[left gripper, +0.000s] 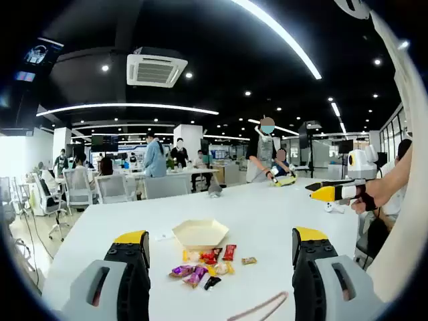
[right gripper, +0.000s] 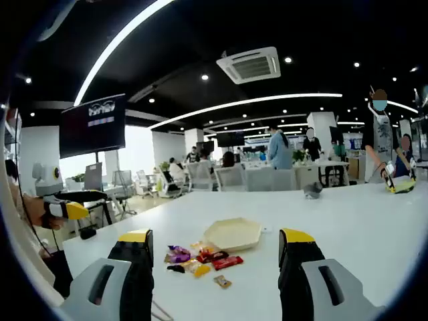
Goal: Place the target food into the container with the food tongs after gripping and lifting it, then release it inside without dropping or visibly crushing the food.
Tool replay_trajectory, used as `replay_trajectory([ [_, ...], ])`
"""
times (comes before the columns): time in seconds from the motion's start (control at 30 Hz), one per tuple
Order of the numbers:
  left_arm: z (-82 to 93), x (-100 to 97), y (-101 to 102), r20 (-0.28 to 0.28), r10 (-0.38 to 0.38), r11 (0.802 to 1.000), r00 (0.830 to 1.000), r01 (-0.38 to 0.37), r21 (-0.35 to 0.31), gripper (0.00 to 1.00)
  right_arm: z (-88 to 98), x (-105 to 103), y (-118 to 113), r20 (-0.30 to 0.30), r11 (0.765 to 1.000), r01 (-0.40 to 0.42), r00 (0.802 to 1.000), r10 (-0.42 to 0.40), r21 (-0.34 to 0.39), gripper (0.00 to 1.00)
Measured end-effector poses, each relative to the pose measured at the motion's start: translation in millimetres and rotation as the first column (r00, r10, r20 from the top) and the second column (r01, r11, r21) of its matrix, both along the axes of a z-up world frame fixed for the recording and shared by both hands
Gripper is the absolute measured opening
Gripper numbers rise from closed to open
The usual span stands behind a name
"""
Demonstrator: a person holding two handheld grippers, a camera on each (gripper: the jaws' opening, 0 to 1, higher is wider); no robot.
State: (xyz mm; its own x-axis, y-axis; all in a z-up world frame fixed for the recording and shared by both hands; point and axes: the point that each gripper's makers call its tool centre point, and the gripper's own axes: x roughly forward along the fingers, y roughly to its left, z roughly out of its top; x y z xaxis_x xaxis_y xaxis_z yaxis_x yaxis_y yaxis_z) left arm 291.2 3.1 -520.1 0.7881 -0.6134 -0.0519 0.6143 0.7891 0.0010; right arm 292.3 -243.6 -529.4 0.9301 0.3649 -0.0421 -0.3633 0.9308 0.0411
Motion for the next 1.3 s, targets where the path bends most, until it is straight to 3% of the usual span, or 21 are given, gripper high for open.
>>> replay_trajectory([
  [0.07, -0.6, -0.1, 0, 0.001, -0.001, 1.000, 1.000, 0.001, 0.003, 0.88, 1.5, 0, 1, 0.018, 0.999, 0.000, 1.000, 0.001, -0.034, 0.79],
  [0.13, -1.2, -0.5, -1, 0.002, -0.002, 1.000, 1.000, 0.002, 0.005, 0.88, 10.0, 1, -3, 0.090, 0.995, 0.035, 0.996, -0.026, -0.098, 0.85],
  [0.17, -1.5, -0.7, -1, -0.001, -0.001, 1.000, 1.000, 0.001, 0.004, 0.88, 14.4, 0, -3, 0.112, 0.996, 0.036, 0.993, -0.027, -0.082, 0.85],
  [0.23, -1.5, -1.0, 0, 0.001, 0.001, 1.000, 1.000, -0.001, 0.003, 0.88, 8.9, 0, -4, 0.059, 0.999, 0.028, 0.998, -0.027, -0.021, 0.83],
  [0.6, -6.6, -5.2, 4, -0.011, 0.020, 1.000, 1.000, -0.020, -0.004, 0.88, 7.5, -3, -15, 0.051, 0.998, 0.060, 0.997, -0.060, -0.004, 0.82],
  [1.3, -19.1, -18.2, -1, -0.047, -0.026, 0.999, 0.999, 0.027, 0.023, 0.88, 2.2, -11, -13, 0.022, 0.999, 0.053, 0.998, -0.053, 0.004, 0.82],
])
